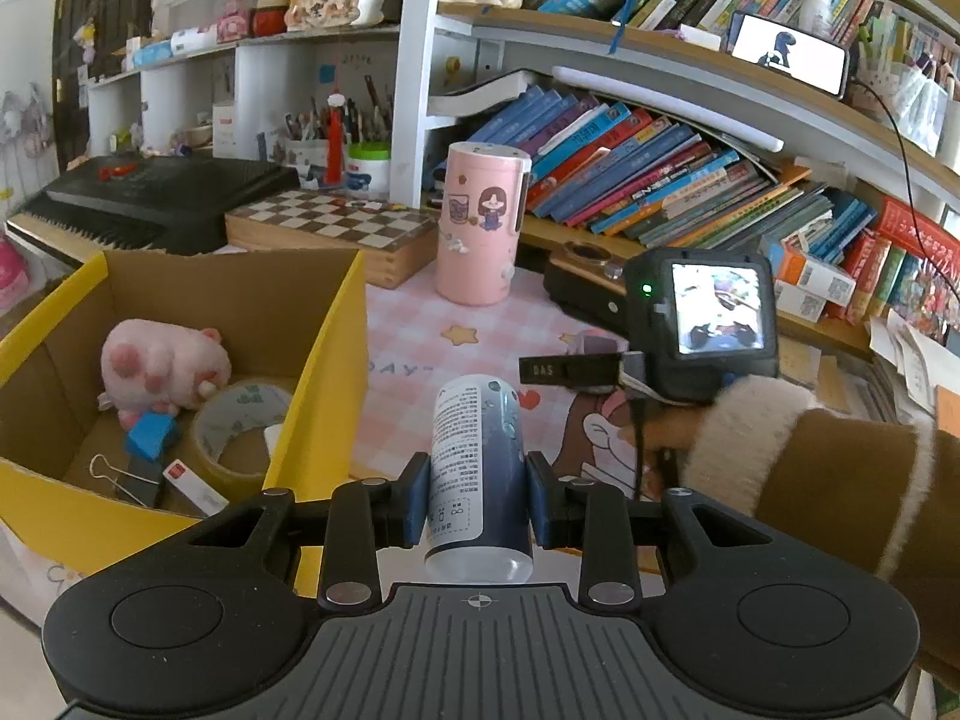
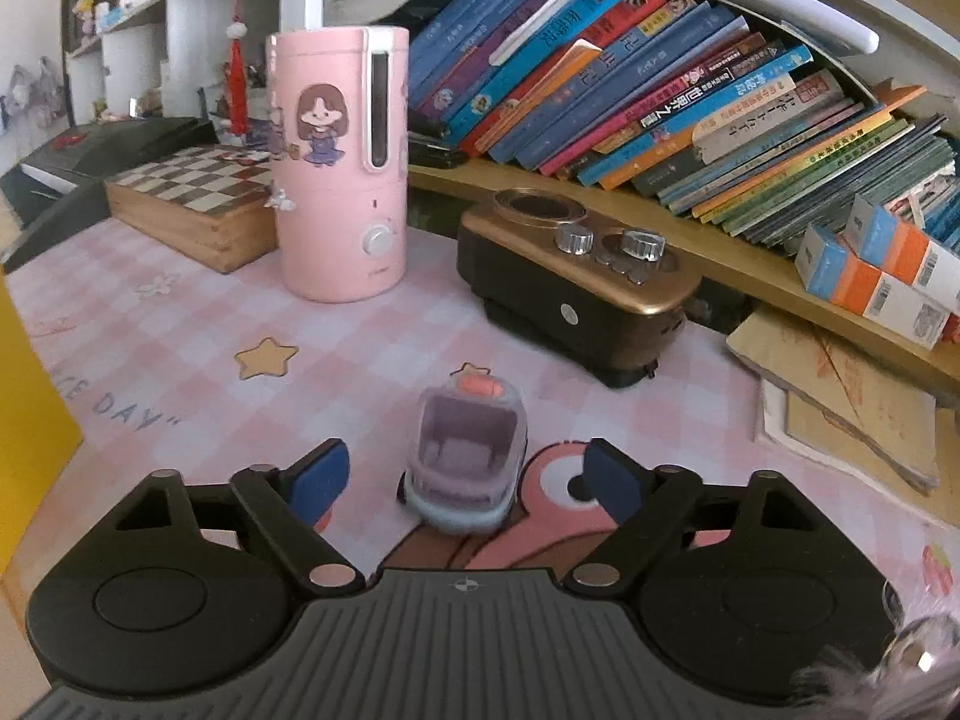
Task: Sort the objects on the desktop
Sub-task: 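Close left tool on white tube bottle while right tool grasps purple toy car, then lift and carry tube with left tool while right tool carries toy car toward box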
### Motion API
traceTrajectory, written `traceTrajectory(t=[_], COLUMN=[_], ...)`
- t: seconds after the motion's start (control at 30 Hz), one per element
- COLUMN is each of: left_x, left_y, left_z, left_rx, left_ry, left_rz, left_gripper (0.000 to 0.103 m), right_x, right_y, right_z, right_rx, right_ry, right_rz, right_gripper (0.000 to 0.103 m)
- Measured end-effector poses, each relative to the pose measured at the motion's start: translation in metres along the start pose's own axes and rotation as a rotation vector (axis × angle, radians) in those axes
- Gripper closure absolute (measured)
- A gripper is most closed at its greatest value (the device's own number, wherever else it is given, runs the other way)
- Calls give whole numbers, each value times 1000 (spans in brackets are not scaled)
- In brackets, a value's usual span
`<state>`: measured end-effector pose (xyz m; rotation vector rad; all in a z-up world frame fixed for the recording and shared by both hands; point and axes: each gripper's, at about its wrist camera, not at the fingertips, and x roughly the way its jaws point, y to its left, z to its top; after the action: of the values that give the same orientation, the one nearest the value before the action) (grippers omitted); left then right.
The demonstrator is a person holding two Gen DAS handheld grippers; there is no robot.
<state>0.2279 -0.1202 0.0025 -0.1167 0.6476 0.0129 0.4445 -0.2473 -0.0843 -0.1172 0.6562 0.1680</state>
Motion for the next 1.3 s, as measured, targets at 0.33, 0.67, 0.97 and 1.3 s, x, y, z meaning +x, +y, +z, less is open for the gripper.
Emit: traceTrajectory(t=[0.33, 0.67, 0.97, 1.3], left_x=[-5, -23, -46, -77], left_y=[2, -1, 9, 37], left_z=[0, -1, -7, -17], left_rx=[-3, -22, -95, -148], left_ry=[-6, -36, -70, -118], left_rz=[-6, -36, -57, -84], left_gripper=[72, 72, 72, 72], right_x=[15, -16, -80, -167], right_y=[-7, -11, -13, -4], right_z=[1, 1, -8, -22], right_rx=[57, 71, 68, 42], right_ry=[50, 56, 49, 21], right_rz=[3, 62, 124, 189], right_gripper=[59, 64, 64, 64])
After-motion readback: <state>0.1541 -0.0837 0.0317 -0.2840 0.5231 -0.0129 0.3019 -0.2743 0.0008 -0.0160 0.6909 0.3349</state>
